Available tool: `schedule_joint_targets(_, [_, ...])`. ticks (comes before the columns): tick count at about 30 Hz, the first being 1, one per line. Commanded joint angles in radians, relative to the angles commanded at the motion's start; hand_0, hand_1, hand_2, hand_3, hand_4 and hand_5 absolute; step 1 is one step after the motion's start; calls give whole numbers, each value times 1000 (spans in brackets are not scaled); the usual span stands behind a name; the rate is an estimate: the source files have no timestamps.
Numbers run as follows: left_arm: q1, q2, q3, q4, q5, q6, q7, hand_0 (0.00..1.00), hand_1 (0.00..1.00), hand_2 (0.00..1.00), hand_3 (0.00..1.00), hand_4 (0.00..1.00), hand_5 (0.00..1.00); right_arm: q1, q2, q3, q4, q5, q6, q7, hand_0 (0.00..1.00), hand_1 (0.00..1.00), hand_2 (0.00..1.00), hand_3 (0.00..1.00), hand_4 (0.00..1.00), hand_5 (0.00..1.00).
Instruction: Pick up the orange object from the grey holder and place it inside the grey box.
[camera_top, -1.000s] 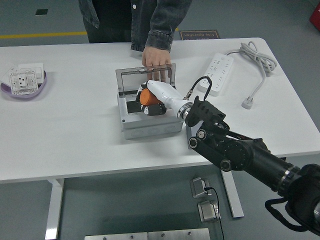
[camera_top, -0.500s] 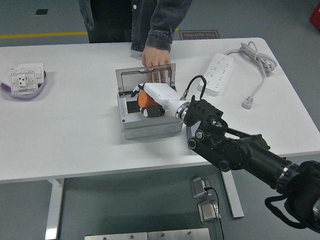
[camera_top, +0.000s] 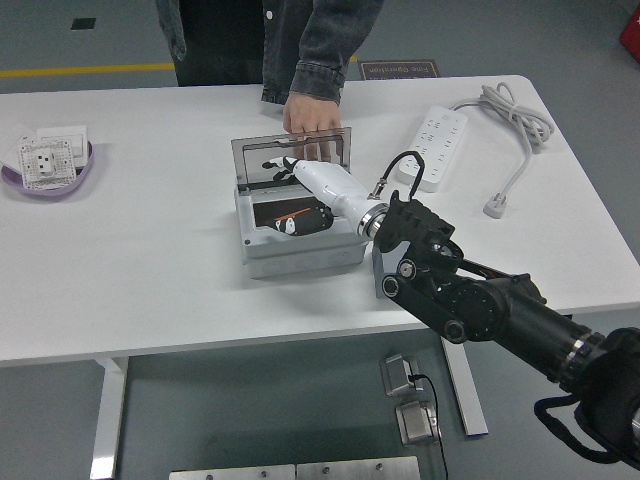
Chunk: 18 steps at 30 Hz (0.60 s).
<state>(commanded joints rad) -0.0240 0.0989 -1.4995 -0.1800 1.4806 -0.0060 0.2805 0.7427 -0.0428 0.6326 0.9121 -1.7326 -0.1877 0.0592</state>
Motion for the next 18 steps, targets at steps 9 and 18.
schedule_joint_targets(9, [6,-3,-8,0,1,2,3,693,683,685,803,735,386,2,-94,42,174,85,28,-13,743,704,724,838,884,269])
schedule_joint_targets(18, [-4,3,-5,0,3,0,3,693,683,685,803,733,384,127,-95,67,42,94,52,6,727,687,713,815,879,273])
